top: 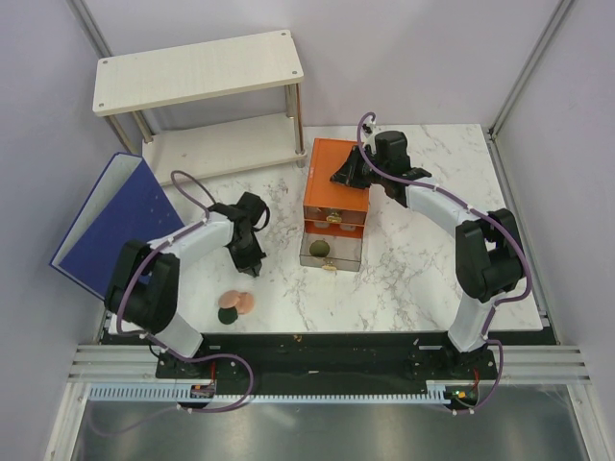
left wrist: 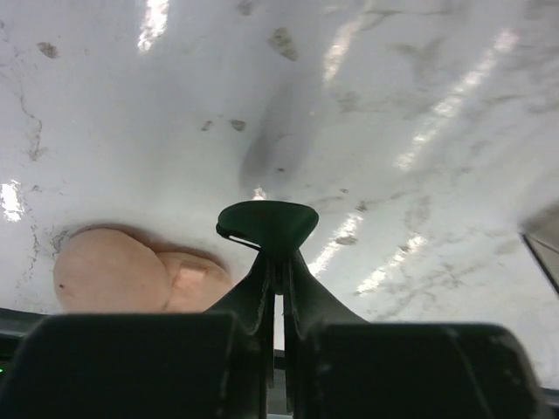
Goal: Organize the makeup
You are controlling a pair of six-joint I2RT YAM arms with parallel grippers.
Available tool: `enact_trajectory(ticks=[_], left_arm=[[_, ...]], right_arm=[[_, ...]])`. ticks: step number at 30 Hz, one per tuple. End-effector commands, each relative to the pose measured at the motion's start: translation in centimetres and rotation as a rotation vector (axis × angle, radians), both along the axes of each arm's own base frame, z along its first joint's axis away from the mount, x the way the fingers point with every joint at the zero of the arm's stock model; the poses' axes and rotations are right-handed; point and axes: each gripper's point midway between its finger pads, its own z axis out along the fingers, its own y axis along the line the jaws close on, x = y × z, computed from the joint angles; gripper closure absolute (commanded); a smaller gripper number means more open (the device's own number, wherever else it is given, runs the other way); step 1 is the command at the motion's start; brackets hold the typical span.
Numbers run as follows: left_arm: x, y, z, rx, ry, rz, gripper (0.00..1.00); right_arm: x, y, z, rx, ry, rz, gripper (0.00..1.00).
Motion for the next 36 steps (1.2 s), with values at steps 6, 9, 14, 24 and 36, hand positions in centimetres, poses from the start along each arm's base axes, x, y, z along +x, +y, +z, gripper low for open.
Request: enact_trajectory(ticks=[6, 9, 14, 24, 36], left_arm=[[6.0, -9.1, 11.3, -0.22, -0.351, -0.187, 0.98], [6.9, -13.2, 12.6, -0.257, -0.373, -0.291, 0.98], [7.0, -18.4, 12.9, -0.341, -0.337, -0.387, 0.98], [6.8, -22.3, 11.1, -0.391, -0.269, -0.449, 0.62], [6.1, -18.2, 12.3, -0.3, -0.33, -0.4, 0.39]], right_arm=[[-1.1, -0.5, -2.4, -0.045, 0.083, -0.006, 0.85], [-1.0, -0.5, -2.5, -0.044, 0.086, -0.007, 0.85], [-1.0, -0.6, -2.7, -0.048, 0.088, -0.011, 0.85], [-1.0, -0.7, -2.7, -0.048, 0.09, -0.014, 0.85], [-1.1, -0.7, -2.7, -0.044, 0.091, -0.009, 0.85]])
